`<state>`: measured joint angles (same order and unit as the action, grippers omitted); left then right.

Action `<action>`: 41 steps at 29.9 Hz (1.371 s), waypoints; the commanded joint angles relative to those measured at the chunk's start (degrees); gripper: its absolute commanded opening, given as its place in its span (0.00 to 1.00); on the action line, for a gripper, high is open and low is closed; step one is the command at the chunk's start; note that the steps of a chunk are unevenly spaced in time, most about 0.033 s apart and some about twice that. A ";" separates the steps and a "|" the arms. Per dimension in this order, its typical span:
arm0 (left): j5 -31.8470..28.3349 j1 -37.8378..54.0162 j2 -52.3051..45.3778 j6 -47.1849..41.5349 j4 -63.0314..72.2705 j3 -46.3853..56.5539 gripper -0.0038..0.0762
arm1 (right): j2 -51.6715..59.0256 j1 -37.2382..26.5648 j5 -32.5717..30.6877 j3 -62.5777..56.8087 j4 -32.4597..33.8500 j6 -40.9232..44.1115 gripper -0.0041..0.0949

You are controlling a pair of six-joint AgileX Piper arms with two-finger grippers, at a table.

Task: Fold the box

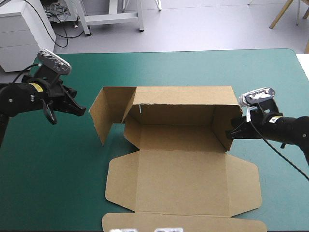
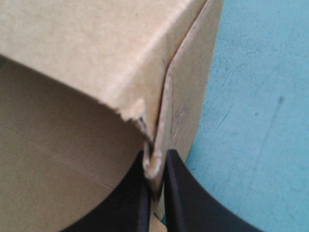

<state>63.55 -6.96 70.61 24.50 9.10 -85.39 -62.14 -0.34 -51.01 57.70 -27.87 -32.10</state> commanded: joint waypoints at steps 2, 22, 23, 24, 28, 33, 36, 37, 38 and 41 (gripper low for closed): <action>-3.57 6.09 -1.73 -0.62 7.99 -1.94 0.07 | -1.11 0.14 -10.19 9.42 7.14 11.17 0.02; -1.81 6.48 -1.73 -0.62 8.98 -1.94 0.07 | -36.70 0.14 -16.65 32.78 12.47 13.66 0.02; -1.92 6.48 -1.73 -0.62 8.83 -1.94 0.07 | -38.21 0.14 -16.54 34.11 12.48 13.66 0.02; -1.92 6.48 -1.73 -0.62 8.67 -1.94 0.07 | -40.02 0.14 -16.54 35.81 12.46 13.66 0.03; -2.90 6.48 -1.73 -0.62 8.36 -1.94 0.06 | -45.62 0.14 -17.85 41.28 11.75 12.27 0.08; -3.06 6.48 -1.73 0.66 8.03 -1.94 0.06 | -47.31 0.14 -17.84 43.50 8.64 8.67 0.36; -3.14 6.48 -1.73 0.66 8.03 -1.94 0.06 | -46.51 0.14 -17.84 44.10 7.91 8.47 0.59; -3.14 6.48 -1.73 0.66 8.03 -1.94 0.06 | -46.07 0.14 -17.84 44.26 7.91 9.69 0.64; -3.04 6.48 -1.73 0.66 8.03 -1.94 0.06 | -45.29 0.14 -17.84 44.38 7.91 10.35 0.67; -2.72 6.48 -1.61 0.66 7.90 -1.94 0.06 | -42.01 0.14 -17.84 44.66 9.10 11.94 0.69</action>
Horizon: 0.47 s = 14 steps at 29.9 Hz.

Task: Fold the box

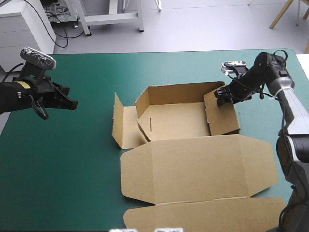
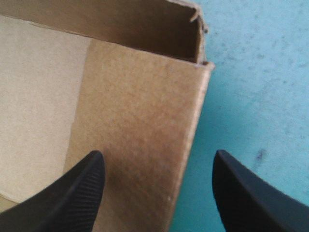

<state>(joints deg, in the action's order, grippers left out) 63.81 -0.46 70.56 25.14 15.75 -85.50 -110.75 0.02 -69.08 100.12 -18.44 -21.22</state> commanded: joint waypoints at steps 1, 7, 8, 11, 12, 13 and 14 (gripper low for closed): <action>-2.82 -0.02 -1.56 0.02 1.10 -1.83 0.06 | 7.75 -0.22 0.22 2.23 0.10 1.65 0.69; -2.82 -0.02 -1.56 -0.08 1.16 -1.83 0.06 | 18.58 -0.22 0.12 2.23 3.72 4.86 0.69; -2.82 -0.02 -1.56 -0.08 1.31 -1.83 0.06 | 20.53 -0.22 0.12 2.23 3.88 4.86 0.69; -2.82 -0.02 -1.56 -0.08 1.31 -1.83 0.06 | 25.29 -0.22 0.12 2.23 6.30 4.86 0.69; -2.82 -0.02 -1.56 -0.08 1.17 -1.83 0.05 | 26.50 -0.22 0.12 2.23 7.04 4.86 0.69; -2.82 -0.02 -1.56 -0.08 1.17 -1.72 0.04 | 27.30 -0.22 0.12 2.23 7.73 4.97 0.69; -2.82 -0.02 -1.56 -0.08 1.17 -1.35 0.04 | 28.33 -0.22 0.12 2.13 8.38 5.39 0.69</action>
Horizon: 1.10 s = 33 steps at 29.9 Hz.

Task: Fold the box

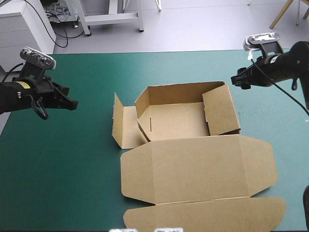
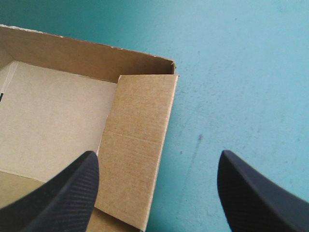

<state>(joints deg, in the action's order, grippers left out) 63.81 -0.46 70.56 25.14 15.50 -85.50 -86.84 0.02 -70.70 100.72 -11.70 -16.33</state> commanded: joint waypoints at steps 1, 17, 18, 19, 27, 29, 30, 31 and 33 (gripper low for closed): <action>-2.56 -0.02 -1.56 -0.08 1.43 -1.25 0.04 | 4.95 -0.22 1.75 1.40 1.78 0.64 0.69; -2.44 -0.02 -1.55 0.03 2.03 -0.52 0.04 | 1.34 -0.22 2.76 -11.92 -1.54 0.62 0.69; -2.44 -0.02 -1.55 0.03 2.03 -0.26 0.04 | 0.30 -0.22 2.64 -12.01 -2.47 0.51 0.69; -2.17 -0.02 -1.55 -0.08 2.13 -0.26 0.04 | -0.54 -0.22 2.64 -12.01 -3.40 0.07 0.69; -1.84 -0.02 -1.55 -0.08 2.16 -0.26 0.04 | -9.01 -0.22 5.66 -12.01 -6.80 -3.31 0.69; -1.84 -0.02 -1.55 -0.08 2.16 -0.26 0.04 | -11.14 -0.22 5.66 -12.01 -6.80 -3.31 0.69; -1.84 -0.02 -1.55 -0.08 2.16 -0.26 0.04 | -12.07 -0.22 5.66 -12.01 -6.80 -3.31 0.69; -1.84 -0.02 -1.55 -0.08 2.16 -0.26 0.04 | -12.97 -0.22 5.66 -12.01 -6.80 -3.31 0.69; -1.84 -0.02 -1.55 -0.08 2.16 -0.26 0.04 | -14.45 -0.22 5.66 -12.01 -7.15 -3.31 0.69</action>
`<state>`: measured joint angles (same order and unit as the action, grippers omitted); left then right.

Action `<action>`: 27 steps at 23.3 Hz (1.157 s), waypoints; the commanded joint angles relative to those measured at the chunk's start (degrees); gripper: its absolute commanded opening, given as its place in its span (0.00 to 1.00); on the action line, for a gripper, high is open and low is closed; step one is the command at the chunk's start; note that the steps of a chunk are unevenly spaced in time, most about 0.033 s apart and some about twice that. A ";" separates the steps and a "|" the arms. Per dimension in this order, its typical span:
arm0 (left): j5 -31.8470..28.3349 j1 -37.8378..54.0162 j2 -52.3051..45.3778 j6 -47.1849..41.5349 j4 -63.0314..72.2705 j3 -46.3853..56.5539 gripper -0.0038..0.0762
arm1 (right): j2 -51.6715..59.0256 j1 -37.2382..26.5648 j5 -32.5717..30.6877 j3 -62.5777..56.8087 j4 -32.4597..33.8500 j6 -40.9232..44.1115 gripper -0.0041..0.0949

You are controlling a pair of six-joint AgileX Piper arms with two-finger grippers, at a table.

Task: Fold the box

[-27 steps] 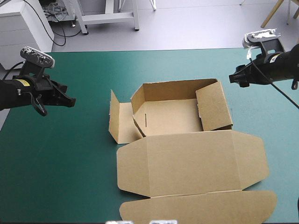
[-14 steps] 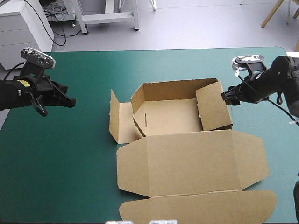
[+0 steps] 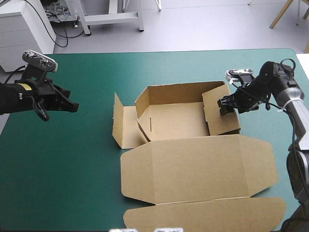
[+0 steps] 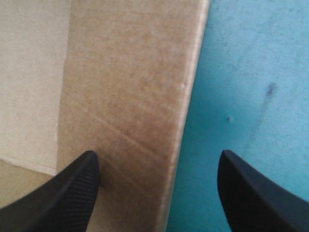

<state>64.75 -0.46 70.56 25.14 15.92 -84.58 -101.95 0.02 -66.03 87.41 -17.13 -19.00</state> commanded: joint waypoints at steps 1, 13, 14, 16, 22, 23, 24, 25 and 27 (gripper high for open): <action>-2.78 -0.02 -1.55 -0.08 1.74 -1.18 0.04 | 0.01 -0.22 1.12 1.30 -1.72 -0.63 0.69; -1.85 -0.02 -1.55 -0.08 1.73 -1.18 0.04 | -2.86 -0.22 0.99 1.30 -1.60 -1.65 0.02; -1.85 -0.02 -1.55 -0.08 1.73 -1.18 0.04 | -2.86 -0.22 0.96 1.30 -1.60 -1.65 0.03; -1.56 -0.02 -1.55 -0.31 1.47 -1.09 0.04 | -2.86 -0.22 0.75 1.30 -1.60 -1.65 0.03; -3.12 2.56 -1.44 -0.31 -0.09 5.51 0.04 | -0.50 -0.70 -0.75 1.42 -1.32 -4.21 0.03; -4.02 4.54 -1.44 -0.09 -0.09 7.98 0.04 | 0.86 -1.23 -2.12 1.78 -1.46 -4.87 0.03; -4.56 5.85 -1.44 0.20 0.42 9.39 0.04 | 1.53 -1.66 -2.48 2.03 -1.46 -4.87 0.03; -5.54 8.07 -1.44 0.78 2.53 11.85 0.04 | 2.78 -2.59 -2.88 2.41 -1.46 -5.10 0.02; -8.04 12.14 -1.44 4.37 8.81 16.79 0.06 | 5.63 -4.39 -2.88 2.51 -1.92 -5.10 0.02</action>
<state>61.41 8.81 70.50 26.76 18.00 -70.02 -101.89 -2.45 -68.17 87.84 -16.81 -23.53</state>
